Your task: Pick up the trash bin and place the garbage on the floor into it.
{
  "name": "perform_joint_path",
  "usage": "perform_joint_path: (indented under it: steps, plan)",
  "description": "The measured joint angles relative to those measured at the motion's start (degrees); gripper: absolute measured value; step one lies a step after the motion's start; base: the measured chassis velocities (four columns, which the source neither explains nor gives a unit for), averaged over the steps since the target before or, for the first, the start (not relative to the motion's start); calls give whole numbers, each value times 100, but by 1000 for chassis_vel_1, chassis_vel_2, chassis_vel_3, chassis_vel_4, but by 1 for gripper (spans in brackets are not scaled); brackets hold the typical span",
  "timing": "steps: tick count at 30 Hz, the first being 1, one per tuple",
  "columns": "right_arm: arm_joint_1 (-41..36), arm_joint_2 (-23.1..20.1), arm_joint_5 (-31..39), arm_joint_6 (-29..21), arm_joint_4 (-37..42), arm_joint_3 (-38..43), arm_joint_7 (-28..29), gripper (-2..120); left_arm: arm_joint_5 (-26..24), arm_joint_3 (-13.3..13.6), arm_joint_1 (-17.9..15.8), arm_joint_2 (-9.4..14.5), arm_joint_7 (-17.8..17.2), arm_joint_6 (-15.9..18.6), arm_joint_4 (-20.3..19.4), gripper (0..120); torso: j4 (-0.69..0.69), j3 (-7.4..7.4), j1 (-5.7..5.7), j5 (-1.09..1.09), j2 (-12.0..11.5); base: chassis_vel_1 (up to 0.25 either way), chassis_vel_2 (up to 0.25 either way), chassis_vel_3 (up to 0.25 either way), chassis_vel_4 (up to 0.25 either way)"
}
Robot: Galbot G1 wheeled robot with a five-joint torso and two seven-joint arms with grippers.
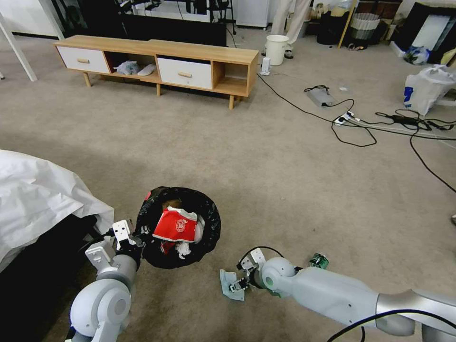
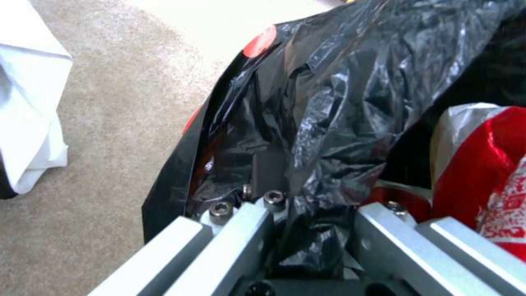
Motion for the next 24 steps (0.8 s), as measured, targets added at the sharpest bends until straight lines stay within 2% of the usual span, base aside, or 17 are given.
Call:
perform_joint_path:
  steps: [14,16,17,18,21,24]
  plan:
    - [56,315,59,-31,-119,-68,41,100,-27,-39,-42,33,5,-3,67,0,-3,-2,0,-4,3,0,0,0,0]
    - [67,485,125,-25,-121,-115,-19,100,-42,-35,-58,48,12,-3,103,0,9,0,0,24,2,0,0,0,0]
    - [67,485,125,-25,-121,-115,-19,100,-42,-35,-58,48,12,-3,103,0,9,0,0,24,2,0,0,0,0]
    - [80,559,142,-27,-122,-133,-25,100,-40,-36,-69,54,11,-5,126,0,12,1,0,7,2,0,0,0,0]
    - [111,655,168,-28,-106,-158,-26,100,-44,-37,-73,64,9,-4,145,0,12,1,0,12,2,0,0,0,0]
    - [172,786,220,-28,-62,-208,3,100,-59,-40,-94,74,12,-6,173,0,7,0,0,8,2,0,0,0,0]
